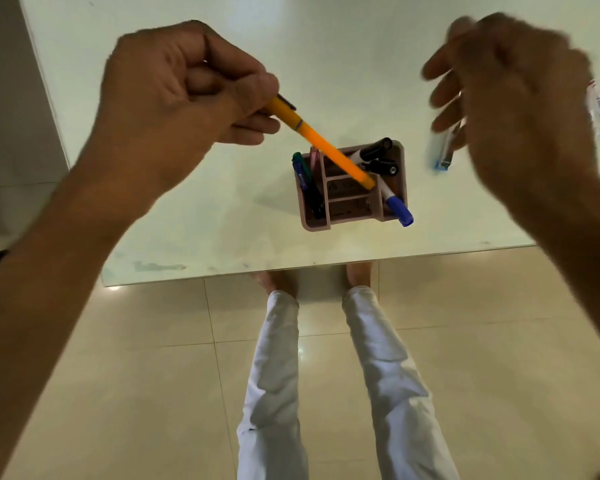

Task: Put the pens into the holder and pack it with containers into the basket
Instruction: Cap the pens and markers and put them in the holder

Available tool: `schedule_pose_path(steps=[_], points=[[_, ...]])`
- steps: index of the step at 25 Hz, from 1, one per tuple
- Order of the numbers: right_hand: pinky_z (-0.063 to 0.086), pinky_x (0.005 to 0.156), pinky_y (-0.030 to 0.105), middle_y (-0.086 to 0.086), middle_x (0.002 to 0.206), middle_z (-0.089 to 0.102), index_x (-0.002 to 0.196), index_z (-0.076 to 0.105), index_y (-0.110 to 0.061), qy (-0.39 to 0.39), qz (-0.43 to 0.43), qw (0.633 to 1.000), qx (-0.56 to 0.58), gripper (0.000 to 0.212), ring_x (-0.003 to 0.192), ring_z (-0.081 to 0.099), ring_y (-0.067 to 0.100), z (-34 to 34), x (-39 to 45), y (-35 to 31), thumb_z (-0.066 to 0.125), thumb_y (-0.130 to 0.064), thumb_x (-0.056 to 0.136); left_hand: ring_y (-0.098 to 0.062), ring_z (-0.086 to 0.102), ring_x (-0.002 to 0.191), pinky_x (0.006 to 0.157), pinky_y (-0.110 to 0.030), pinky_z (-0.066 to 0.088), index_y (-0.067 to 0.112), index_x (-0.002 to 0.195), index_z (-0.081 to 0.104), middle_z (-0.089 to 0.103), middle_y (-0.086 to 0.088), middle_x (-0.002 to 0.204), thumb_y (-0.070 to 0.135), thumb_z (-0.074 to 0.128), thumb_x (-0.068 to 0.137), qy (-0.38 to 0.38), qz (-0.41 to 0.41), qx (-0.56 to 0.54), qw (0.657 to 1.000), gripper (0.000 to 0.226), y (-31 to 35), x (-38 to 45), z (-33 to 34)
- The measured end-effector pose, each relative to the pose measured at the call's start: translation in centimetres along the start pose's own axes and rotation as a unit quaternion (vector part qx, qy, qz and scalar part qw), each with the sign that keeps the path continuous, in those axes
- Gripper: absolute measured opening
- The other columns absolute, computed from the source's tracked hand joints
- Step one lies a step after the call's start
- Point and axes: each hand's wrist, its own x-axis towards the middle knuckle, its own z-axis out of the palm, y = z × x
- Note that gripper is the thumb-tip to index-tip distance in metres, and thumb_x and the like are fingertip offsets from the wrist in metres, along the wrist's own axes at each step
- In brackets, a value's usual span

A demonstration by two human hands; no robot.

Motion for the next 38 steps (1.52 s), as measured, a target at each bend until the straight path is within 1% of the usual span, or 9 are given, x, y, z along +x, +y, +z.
schedule_pose_path(steps=[4, 6, 8, 11, 13, 17, 23, 28, 38], points=[[0.049, 0.049, 0.013, -0.011, 0.079, 0.061, 0.089, 0.062, -0.030, -0.014, 0.105, 0.994, -0.026, 0.038, 0.058, 0.065, -0.001, -4.0, 4.1, 4.0, 0.030, -0.042, 0.105, -0.016, 0.082, 0.085, 0.079, -0.037, 0.067, 0.013, 0.105, 0.071, 0.081, -0.005, 0.098, 0.040, 0.079, 0.084, -0.028, -0.017, 0.101, 0.994, 0.035, -0.9, -1.1, -0.8], [0.052, 0.051, 0.015, -0.008, 0.082, 0.063, 0.091, 0.065, -0.020, -0.021, 0.080, 0.996, -0.037, 0.041, 0.061, 0.068, 0.005, -5.2, 3.2, 4.6, 0.031, -0.035, 0.110, -0.011, 0.082, 0.081, 0.079, -0.037, 0.067, 0.016, 0.103, 0.074, 0.082, 0.000, 0.092, 0.042, 0.083, 0.084, -0.022, -0.018, 0.143, 0.989, 0.034, -1.5, -1.5, -0.3], [0.055, 0.056, 0.021, 0.000, 0.084, 0.067, 0.101, 0.067, -0.014, 0.000, 0.025, 0.999, -0.022, 0.043, 0.067, 0.067, 0.017, -5.4, 1.9, 4.5, 0.036, -0.042, 0.109, -0.004, 0.080, 0.076, 0.079, -0.037, 0.067, 0.020, 0.103, 0.077, 0.081, 0.007, 0.086, 0.045, 0.085, 0.085, -0.020, -0.013, 0.185, 0.982, 0.032, -1.8, -1.7, 0.6], [0.051, 0.058, 0.035, 0.009, 0.083, 0.067, 0.093, 0.064, -0.023, 0.033, 0.087, 0.996, 0.008, 0.042, 0.067, 0.065, 0.024, -4.1, 1.2, 6.4, 0.038, -0.056, 0.103, 0.000, 0.076, 0.070, 0.077, -0.035, 0.065, 0.025, 0.101, 0.079, 0.079, 0.014, 0.081, 0.044, 0.087, 0.085, -0.008, -0.002, 0.209, 0.978, 0.026, -2.4, -1.9, 2.2], [0.051, 0.061, 0.040, 0.004, 0.077, 0.069, 0.088, 0.067, -0.024, 0.074, 0.143, 0.987, -0.006, 0.040, 0.067, 0.070, 0.029, -3.3, 1.7, 9.0, 0.045, -0.058, 0.093, 0.002, 0.075, 0.074, 0.080, -0.030, 0.063, 0.027, 0.100, 0.079, 0.079, 0.016, 0.081, 0.041, 0.088, 0.084, -0.011, 0.001, 0.214, 0.977, 0.024, -2.5, -1.9, 3.0], [0.060, 0.086, 0.057, 0.009, 0.095, 0.075, 0.106, 0.067, -0.016, 0.029, 0.221, 0.970, -0.096, 0.052, 0.092, 0.073, 0.034, -1.4, 2.3, 13.9, 0.050, -0.059, 0.083, 0.007, 0.073, 0.081, 0.077, -0.008, 0.054, 0.030, 0.103, 0.077, 0.078, 0.020, 0.085, 0.045, 0.084, 0.087, -0.035, -0.021, 0.241, 0.970, 0.024, -2.3, -2.1, 3.5], [0.058, 0.089, 0.049, 0.010, 0.103, 0.072, 0.113, 0.061, -0.017, 0.011, 0.237, 0.963, -0.132, 0.048, 0.098, 0.069, 0.030, 1.3, 3.0, 14.5, 0.054, -0.059, 0.091, 0.006, 0.074, 0.076, 0.069, -0.015, 0.056, 0.029, 0.102, 0.077, 0.078, 0.018, 0.088, 0.047, 0.082, 0.089, 0.013, 0.008, 0.251, 0.968, 0.022, -1.3, -2.1, 2.0], [0.059, 0.083, 0.045, 0.012, 0.105, 0.069, 0.113, 0.057, -0.013, -0.002, 0.215, 0.962, -0.169, 0.044, 0.092, 0.068, 0.032, 2.2, 3.4, 15.5, 0.068, -0.049, 0.090, 0.003, 0.075, 0.076, 0.071, -0.002, 0.049, 0.031, 0.107, 0.076, 0.077, 0.020, 0.092, 0.047, 0.079, 0.092, 0.025, 0.027, 0.251, 0.967, 0.022, -1.0, -2.2, 2.1], [0.065, 0.076, 0.048, 0.014, 0.092, 0.073, 0.101, 0.060, -0.011, -0.008, 0.230, 0.958, -0.170, 0.035, 0.071, 0.076, 0.030, 2.0, 3.6, 16.4, 0.072, -0.042, 0.088, -0.007, 0.078, 0.074, 0.083, -0.042, 0.064, 0.029, 0.106, 0.077, 0.079, 0.015, 0.093, 0.050, 0.079, 0.090, 0.058, 0.028, 0.200, 0.978, 0.027, -0.7, -1.8, 2.7]])
